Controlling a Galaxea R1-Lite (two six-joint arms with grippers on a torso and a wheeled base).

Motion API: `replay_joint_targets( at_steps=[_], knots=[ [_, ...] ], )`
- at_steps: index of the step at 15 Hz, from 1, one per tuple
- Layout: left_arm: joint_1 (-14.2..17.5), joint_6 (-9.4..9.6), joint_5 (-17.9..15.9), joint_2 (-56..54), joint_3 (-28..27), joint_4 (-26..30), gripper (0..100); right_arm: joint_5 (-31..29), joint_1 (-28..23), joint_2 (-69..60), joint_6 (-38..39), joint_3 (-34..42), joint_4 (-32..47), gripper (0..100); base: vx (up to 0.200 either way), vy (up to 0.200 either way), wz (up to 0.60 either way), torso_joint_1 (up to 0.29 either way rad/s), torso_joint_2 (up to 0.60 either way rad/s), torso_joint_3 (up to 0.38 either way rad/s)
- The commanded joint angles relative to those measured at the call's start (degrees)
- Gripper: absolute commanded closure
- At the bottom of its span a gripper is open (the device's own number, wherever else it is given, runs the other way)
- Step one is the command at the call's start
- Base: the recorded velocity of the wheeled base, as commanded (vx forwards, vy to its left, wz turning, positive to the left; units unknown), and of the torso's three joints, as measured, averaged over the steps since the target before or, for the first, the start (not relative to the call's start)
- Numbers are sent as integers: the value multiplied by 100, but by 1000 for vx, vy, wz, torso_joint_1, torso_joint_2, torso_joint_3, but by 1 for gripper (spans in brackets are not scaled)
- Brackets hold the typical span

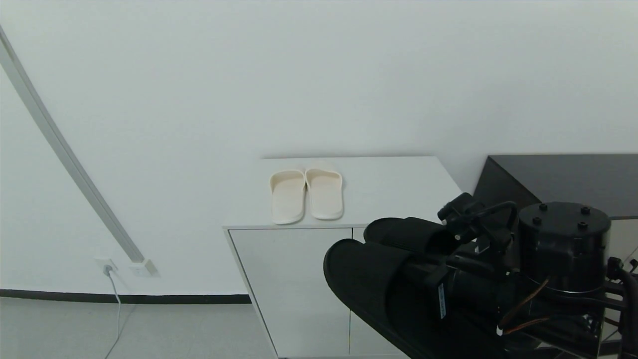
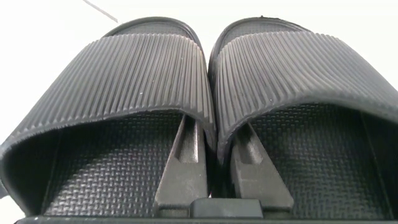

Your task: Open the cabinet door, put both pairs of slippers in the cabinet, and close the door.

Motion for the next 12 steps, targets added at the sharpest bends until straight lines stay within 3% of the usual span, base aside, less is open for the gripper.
replay_joint_targets(
  at_steps=[1,12],
  knots=[
    [-1,-7,1,6,2,4,100,44,52,-1,-18,116,-106,100,0,0,0,-119,276,149],
    [-1,-16,1,-2,2,4,100,97,237,-1,-115,450,-343,100,0,0,0,-202,488,278]
  ],
)
